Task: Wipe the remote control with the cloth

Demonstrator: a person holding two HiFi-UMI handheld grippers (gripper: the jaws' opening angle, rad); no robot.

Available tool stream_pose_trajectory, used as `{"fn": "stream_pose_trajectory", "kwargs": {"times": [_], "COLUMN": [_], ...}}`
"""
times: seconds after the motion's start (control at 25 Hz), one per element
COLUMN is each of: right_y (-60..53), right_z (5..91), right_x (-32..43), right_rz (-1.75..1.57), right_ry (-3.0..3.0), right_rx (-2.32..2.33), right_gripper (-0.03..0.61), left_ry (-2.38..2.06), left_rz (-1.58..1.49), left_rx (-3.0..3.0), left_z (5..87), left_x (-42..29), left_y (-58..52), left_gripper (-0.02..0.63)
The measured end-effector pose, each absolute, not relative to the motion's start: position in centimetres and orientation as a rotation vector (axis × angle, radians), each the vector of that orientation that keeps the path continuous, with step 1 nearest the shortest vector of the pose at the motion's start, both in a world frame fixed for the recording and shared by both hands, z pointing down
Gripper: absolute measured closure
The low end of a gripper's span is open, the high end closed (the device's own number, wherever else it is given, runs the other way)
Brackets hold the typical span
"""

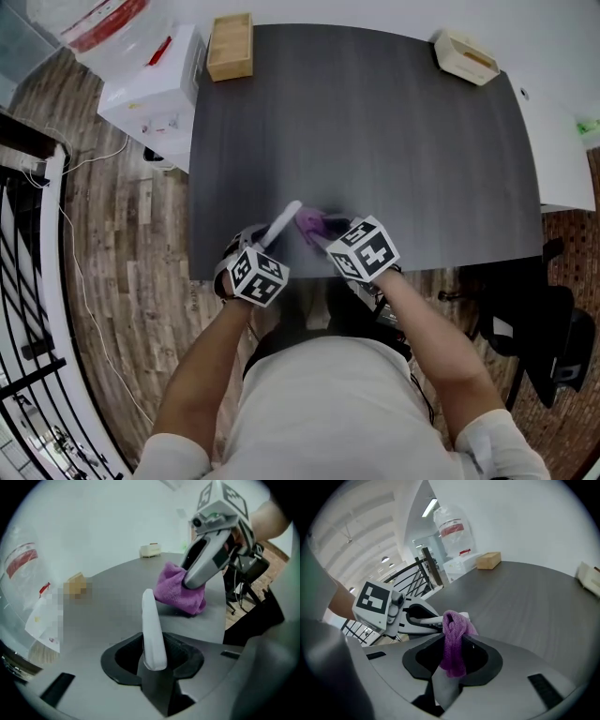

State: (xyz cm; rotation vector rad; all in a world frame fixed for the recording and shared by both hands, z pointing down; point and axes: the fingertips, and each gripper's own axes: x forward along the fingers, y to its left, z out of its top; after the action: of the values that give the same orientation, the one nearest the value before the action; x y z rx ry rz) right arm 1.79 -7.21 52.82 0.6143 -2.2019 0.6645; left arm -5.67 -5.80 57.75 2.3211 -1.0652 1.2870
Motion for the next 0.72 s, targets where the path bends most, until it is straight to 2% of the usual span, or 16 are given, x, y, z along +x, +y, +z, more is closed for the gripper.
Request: {"fn": "stream_pose_trajectory", "kwargs": {"times": [0.28,0.72], "right_y": [-7.6,-8.9], "right_z": [53.1,54.3], "right_x": [1.4,7.5], "right_rz": [0.691,0.695], "right_ry": [-2.198,-2.072], "right_rx": [0.583,0.740], "right_gripper": [0.469,0.468], "left_ry": [-1.014,-0.909], "left_rz": [1.180,1.437], "left_rx": [2.336,2.573], "left_z": [56.3,55.7], "left_x": [-4.7,-2.2], "left_y": [-6.6,-4.1], "left_gripper": [0.509,0.495]}}
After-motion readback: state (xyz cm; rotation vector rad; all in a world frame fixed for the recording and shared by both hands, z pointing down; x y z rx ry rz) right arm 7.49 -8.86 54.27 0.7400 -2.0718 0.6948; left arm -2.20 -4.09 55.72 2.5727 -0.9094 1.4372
